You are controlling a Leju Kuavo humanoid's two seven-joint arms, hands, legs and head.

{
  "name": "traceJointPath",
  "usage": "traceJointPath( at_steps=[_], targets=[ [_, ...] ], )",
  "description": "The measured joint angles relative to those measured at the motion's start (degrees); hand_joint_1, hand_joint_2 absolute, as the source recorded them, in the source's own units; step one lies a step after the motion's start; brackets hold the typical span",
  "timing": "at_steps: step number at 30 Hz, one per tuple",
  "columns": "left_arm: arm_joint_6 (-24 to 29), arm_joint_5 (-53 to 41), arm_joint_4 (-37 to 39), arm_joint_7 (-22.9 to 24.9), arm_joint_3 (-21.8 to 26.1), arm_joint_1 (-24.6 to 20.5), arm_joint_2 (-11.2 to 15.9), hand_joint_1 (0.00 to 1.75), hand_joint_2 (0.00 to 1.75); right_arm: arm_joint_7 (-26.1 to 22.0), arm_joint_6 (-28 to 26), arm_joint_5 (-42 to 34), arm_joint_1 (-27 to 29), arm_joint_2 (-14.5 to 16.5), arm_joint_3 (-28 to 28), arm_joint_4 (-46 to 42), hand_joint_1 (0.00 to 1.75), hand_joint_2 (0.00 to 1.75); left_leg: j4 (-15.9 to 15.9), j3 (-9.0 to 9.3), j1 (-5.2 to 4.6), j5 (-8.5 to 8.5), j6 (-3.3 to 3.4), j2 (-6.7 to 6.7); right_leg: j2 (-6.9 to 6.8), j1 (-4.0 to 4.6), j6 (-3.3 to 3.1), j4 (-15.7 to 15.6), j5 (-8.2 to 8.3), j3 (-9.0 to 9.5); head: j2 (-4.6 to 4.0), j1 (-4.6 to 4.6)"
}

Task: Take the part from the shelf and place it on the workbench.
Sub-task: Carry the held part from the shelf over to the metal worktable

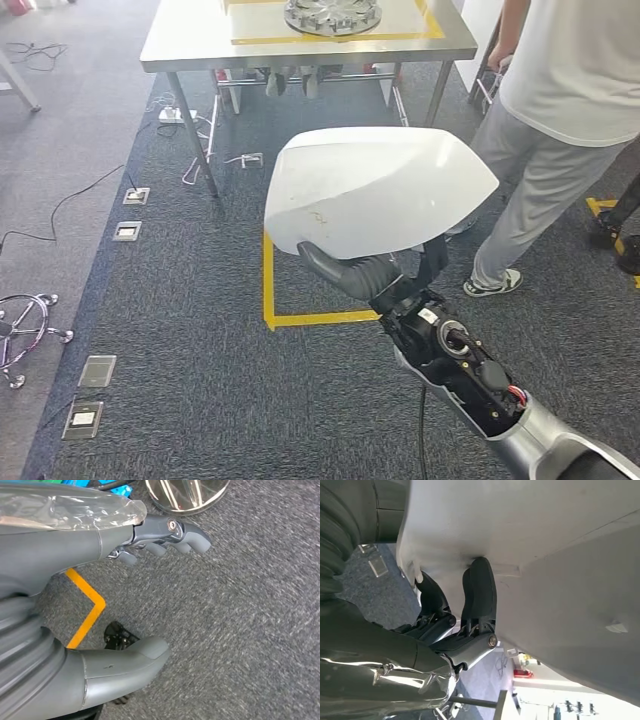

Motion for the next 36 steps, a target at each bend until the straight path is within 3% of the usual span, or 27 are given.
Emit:
traceJointPath(
  at_steps=[2, 4, 6, 9, 10, 11, 12, 15, 17, 21, 25, 31, 36],
  targets=[
    [0.1, 0.0, 0.0, 0.0, 0.0, 0.0, 0.0, 0.0, 1.75, -0.2, 0.0, 0.0, -0.1, 0.0, 0.0, 0.0, 1.75, 1.75, 0.5, -0.21, -0.27, -0.28, -0.57, 0.54, -0.62, 0.26, -0.69, -3.9, 0.69, 1.96, 0.0, -0.01],
    [0.2, 0.0, 0.0, 0.0, 0.0, 0.0, 0.0, 0.0, 1.75, -0.3, 0.0, -0.1, -0.1, 0.0, 0.0, 0.0, 1.75, 1.75, 0.6, -0.34, -0.31, -0.36, -1.05, 1.24, 0.04, 0.32, -1.54, -4.2, 0.76, 2.22, 0.0, -0.27],
    [0.3, 0.0, 0.0, 0.0, 0.0, -0.1, 0.0, 0.0, 1.75, -0.4, 0.1, -0.1, -0.1, 0.0, 0.0, 0.0, 1.75, 1.75, 2.4, -0.96, -0.08, -1.68, -1.64, 0.82, 0.68, 0.18, -2.18, -4.5, 1.09, 2.35, 0.0, -0.49],
    [0.5, 0.0, 0.0, 0.0, 0.0, -0.1, 0.0, 0.0, 1.75, -0.5, 0.1, -0.2, -0.2, -0.1, 0.0, 0.1, 1.75, 1.75, 12.7, -5.8, 0.19, -6.63, -2.4, -0.78, 1.45, 0.04, -2.67, -4.7, 1.28, 2.41, 0.0, -0.94],
    [0.7, 0.0, 0.0, -0.2, 0.0, 0.1, 0.0, 0.0, 1.75, -0.5, 0.1, -0.2, -0.2, -0.1, 0.0, 0.1, 1.75, 1.75, 16.0, -7.51, 0.25, -7.56, -2.53, -0.93, 1.77, 0.05, -2.71, -4.7, 1.29, 2.4, 0.0, -0.97],
    [1.0, 0.0, 0.0, -0.5, 0.0, 0.2, -0.1, 0.0, 1.75, -0.5, 0.1, -0.2, -0.1, -0.1, 0.0, 0.2, 1.75, 1.75, 17.4, -8.39, 0.3, -7.46, -2.58, -1.0, 2.1, 0.04, -2.71, -4.7, 1.28, 2.41, 0.0, -0.98],
    [1.4, 0.0, 0.0, -0.8, 0.0, 0.2, -0.1, 0.0, 1.75, -0.5, 0.1, -0.2, -0.1, -0.1, 0.0, 0.3, 1.75, 1.75, 16.5, -8.16, 0.34, -6.31, -2.56, -1.03, 2.4, 0.03, -2.71, -4.7, 1.27, 2.45, 0.0, -0.98],
    [1.0, -0.1, 0.0, -1.5, 0.0, 0.1, 0.0, 0.0, 1.75, -0.9, 0.1, -0.5, -0.1, -0.1, 0.1, 0.4, 1.75, 1.75, 5.0, -2.96, 0.47, -0.79, -2.19, -1.46, 3.13, 0.09, -2.4, -4.7, 1.12, 2.53, 0.0, -1.12],
    [0.0, 0.0, 0.0, -1.6, 0.0, 0.0, 0.0, 0.0, 1.75, -1.3, 0.1, -0.6, -0.1, -0.1, 0.1, 0.4, 1.75, 1.75, 0.9, -1.1, 0.47, 0.26, -1.85, -1.79, 3.49, 0.34, -1.93, -4.6, 0.91, 2.42, 0.0, -1.12],
    [-0.6, -0.1, 0.0, -1.6, 0.0, -0.1, -0.2, 0.0, 1.75, -1.9, 0.0, -0.3, 0.0, -0.1, 0.0, 0.4, 1.75, 1.75, 0.5, -0.88, 0.35, 0.16, -1.6, -1.87, 3.35, 0.46, -3.41, -4.8, 0.54, 2.62, 0.0, -0.8],
    [-0.8, -0.3, 0.0, -1.2, 0.0, -0.1, -0.2, 0.0, 1.75, -2.2, 0.0, 0.0, 0.1, -0.1, 0.0, 0.4, 1.75, 1.75, 0.5, -0.86, 0.21, 0.08, -1.11, -1.92, 3.24, 0.41, -2.74, -5.4, 0.85, 3.07, 0.0, -0.74],
    [-1.2, -0.3, 0.0, -0.5, -0.1, -0.2, -0.3, 0.0, 1.75, -2.3, -0.1, 0.2, 0.2, -0.1, -0.1, 0.4, 1.75, 1.75, 0.6, -0.86, 0.19, -0.02, -0.93, -1.92, 3.27, 0.33, -1.47, -5.8, 0.92, 3.27, 0.0, -0.74],
    [-1.5, 0.0, 0.0, -0.4, -0.1, -0.3, -0.3, 0.0, 1.75, -2.4, 0.1, 0.6, 0.2, -0.1, -0.3, 0.5, 1.75, 1.75, 0.6, -0.83, 0.19, -0.02, -0.93, -1.93, 3.27, 0.41, -1.17, -5.8, 0.9, 3.25, 0.0, -0.76]
  ],
)
